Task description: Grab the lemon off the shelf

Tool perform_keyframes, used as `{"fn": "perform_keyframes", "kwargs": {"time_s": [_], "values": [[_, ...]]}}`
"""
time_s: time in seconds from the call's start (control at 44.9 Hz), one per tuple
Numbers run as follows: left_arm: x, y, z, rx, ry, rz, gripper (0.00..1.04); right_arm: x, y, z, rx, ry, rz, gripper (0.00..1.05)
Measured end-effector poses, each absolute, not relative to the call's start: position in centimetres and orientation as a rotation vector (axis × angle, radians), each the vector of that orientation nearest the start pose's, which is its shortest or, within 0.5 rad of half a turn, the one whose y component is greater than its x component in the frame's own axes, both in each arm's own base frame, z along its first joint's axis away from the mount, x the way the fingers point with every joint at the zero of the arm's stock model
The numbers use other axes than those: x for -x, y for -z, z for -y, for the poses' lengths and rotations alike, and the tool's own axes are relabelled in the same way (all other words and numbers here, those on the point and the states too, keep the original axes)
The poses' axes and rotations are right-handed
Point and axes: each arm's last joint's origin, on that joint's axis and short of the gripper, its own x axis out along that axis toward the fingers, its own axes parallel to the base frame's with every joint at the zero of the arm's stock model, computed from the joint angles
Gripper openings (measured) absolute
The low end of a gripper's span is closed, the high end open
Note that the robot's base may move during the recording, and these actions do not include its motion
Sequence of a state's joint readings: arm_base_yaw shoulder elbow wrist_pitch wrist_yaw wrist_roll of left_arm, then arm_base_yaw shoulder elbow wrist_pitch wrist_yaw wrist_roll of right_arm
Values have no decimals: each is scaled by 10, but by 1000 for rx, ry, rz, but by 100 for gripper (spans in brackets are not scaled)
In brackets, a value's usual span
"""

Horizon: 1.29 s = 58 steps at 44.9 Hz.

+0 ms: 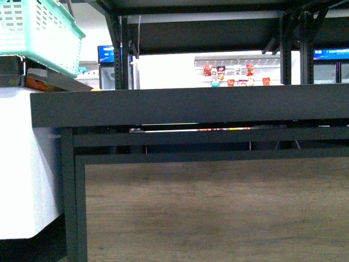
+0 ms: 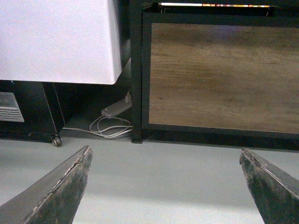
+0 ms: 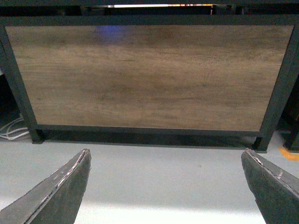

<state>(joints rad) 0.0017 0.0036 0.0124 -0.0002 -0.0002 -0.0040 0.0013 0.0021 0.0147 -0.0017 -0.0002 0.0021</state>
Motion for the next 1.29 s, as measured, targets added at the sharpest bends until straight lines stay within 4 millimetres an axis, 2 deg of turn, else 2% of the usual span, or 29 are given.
{"fn": "perform_keyframes", "kwargs": {"time_s": [1.291], "values": [[-97, -167, 0, 4, -2, 9, 97, -97, -168, 0, -2, -3, 10, 97]]}}
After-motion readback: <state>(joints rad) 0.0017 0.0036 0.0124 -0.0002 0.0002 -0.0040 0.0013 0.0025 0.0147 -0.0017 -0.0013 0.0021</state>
